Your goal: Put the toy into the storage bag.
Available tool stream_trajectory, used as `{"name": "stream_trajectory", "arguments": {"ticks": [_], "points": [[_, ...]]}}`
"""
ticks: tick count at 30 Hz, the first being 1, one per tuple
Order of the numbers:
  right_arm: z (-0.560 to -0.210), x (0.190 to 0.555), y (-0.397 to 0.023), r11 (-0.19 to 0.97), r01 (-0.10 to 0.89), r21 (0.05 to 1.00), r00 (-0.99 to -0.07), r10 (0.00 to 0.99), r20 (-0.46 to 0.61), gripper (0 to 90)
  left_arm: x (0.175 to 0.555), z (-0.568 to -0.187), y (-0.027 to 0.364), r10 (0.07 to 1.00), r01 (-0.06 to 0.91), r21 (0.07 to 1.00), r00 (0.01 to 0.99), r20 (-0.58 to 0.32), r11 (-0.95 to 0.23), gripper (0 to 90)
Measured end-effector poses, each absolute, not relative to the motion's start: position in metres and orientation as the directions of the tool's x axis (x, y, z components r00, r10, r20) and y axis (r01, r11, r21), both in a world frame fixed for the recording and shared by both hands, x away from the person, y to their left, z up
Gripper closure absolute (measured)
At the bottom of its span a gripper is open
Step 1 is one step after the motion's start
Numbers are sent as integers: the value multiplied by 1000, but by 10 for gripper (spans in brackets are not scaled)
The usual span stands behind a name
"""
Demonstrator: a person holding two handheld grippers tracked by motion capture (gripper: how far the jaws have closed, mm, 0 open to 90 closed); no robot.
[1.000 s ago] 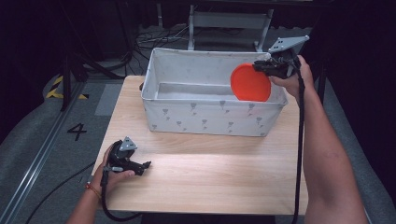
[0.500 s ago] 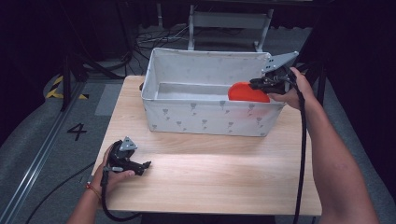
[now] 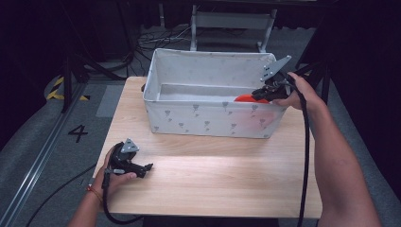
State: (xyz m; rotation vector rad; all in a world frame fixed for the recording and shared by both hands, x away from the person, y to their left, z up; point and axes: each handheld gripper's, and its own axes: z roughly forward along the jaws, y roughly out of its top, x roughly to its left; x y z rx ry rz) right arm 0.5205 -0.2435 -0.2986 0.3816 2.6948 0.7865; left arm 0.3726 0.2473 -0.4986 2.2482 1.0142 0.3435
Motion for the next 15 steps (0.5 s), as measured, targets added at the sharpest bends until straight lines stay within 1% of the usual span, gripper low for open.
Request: {"name": "stream_trajectory", "arguments": {"ticks": [3, 6, 12, 15], "points": [[-303, 525, -245, 825, 193, 532, -923, 337, -188, 818, 373, -499, 247, 744, 577, 648, 668, -23, -498, 4], [-310, 530, -242, 859, 207, 468, -933, 316, -169, 817, 373, -498, 247, 742, 578, 646, 669, -25, -499, 3], [-314, 536, -237, 892, 221, 395, -949, 290, -126, 813, 373, -498, 247, 743, 577, 646, 668, -23, -499, 4], [-318, 540, -237, 912, 256, 320, -944, 307, -119, 812, 373, -498, 248, 743, 577, 646, 669, -24, -500, 4]]}}
